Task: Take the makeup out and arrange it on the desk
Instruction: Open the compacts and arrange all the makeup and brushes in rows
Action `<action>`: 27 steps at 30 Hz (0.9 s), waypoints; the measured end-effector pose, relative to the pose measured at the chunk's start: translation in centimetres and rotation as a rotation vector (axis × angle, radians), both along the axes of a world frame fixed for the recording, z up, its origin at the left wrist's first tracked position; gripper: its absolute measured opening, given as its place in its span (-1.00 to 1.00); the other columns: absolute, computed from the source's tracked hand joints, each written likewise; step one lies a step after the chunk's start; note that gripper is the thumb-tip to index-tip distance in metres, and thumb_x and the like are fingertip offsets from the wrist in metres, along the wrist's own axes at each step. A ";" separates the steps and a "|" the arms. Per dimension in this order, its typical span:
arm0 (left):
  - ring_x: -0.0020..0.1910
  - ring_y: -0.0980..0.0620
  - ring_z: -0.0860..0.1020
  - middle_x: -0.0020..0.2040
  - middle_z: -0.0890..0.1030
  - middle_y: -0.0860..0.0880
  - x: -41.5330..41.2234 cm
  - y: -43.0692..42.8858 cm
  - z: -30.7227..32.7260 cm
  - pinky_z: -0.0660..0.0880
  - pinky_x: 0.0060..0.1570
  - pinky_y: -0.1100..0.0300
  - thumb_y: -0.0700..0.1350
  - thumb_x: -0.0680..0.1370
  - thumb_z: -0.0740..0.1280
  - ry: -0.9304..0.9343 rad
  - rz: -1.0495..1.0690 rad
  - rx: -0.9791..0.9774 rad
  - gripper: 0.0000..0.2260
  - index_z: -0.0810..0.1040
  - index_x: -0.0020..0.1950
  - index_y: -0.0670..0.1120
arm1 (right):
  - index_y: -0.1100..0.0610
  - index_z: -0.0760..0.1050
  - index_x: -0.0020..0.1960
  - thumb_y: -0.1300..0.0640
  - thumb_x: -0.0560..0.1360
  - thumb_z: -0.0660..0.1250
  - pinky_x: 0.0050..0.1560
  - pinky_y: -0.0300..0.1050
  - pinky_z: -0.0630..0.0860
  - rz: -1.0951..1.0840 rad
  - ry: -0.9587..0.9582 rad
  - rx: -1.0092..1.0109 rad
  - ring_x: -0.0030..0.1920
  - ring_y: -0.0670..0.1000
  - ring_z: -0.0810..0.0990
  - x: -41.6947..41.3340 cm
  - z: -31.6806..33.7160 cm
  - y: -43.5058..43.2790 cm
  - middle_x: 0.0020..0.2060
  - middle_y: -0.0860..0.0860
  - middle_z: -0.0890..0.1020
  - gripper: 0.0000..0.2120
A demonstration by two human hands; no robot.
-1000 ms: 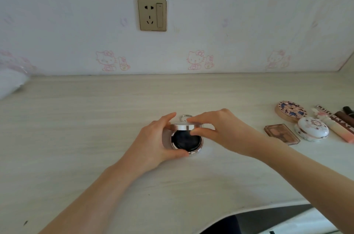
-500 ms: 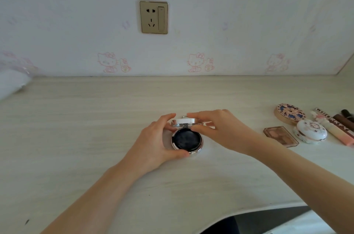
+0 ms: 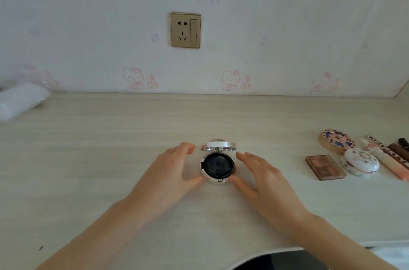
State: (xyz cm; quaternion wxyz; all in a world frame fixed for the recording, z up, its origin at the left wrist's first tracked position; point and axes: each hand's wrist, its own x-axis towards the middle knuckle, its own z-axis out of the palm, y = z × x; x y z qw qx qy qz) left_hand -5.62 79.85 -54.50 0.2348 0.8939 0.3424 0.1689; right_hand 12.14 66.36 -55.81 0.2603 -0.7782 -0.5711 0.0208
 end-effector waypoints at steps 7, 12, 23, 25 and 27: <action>0.08 0.19 0.51 0.09 0.58 0.15 0.5 -1.7 -2.5 0.50 -0.01 0.28 -0.07 0.36 0.53 -0.124 -0.085 0.358 -0.65 0.59 0.12 0.01 | 0.09 0.58 0.16 -0.14 0.45 0.21 0.01 -0.22 0.54 0.059 -0.181 0.084 0.14 -0.01 0.61 -1.1 -0.8 0.7 0.11 -0.09 0.64 -0.57; 0.01 0.12 0.61 0.03 0.65 0.06 1.5 -1.1 -3.6 0.58 -0.11 0.25 -0.14 0.29 0.59 -0.141 -0.125 0.465 -0.72 0.68 -0.03 -0.05 | 0.03 0.53 0.17 0.00 0.42 0.38 -0.18 -0.14 0.63 0.092 -0.099 0.131 0.02 -0.03 0.64 -1.0 -1.2 1.6 0.13 -0.10 0.61 -0.67; 0.02 0.02 0.63 0.04 0.66 0.02 3.7 4.8 -3.8 0.62 -0.20 0.09 -0.17 0.37 0.53 -0.099 -0.041 0.429 -0.78 0.65 -0.01 -0.08 | 0.07 0.38 0.36 -0.04 0.59 0.19 0.16 -0.12 0.45 0.085 -0.117 -0.005 0.29 -0.02 0.44 0.8 -0.5 8.2 0.30 -0.10 0.47 -0.61; 0.06 0.00 0.62 0.07 0.66 0.02 4.0 6.1 -3.7 0.62 -0.13 0.08 -0.18 0.40 0.50 -0.108 -0.022 0.418 -0.78 0.65 0.03 -0.08 | 0.05 0.34 0.39 -0.06 0.60 0.15 0.20 -0.15 0.41 0.088 -0.118 -0.033 0.32 -0.04 0.40 1.2 -0.3 9.7 0.34 -0.10 0.43 -0.60; 0.12 -0.01 0.59 0.13 0.64 0.02 4.3 7.3 -3.6 0.58 -0.01 0.10 -0.17 0.46 0.44 -0.124 -0.008 0.403 -0.78 0.63 0.10 -0.08 | 0.05 0.33 0.40 -0.06 0.60 0.15 0.22 -0.15 0.39 0.089 -0.120 -0.036 0.33 -0.04 0.38 1.5 -0.2 11.1 0.35 -0.10 0.41 -0.59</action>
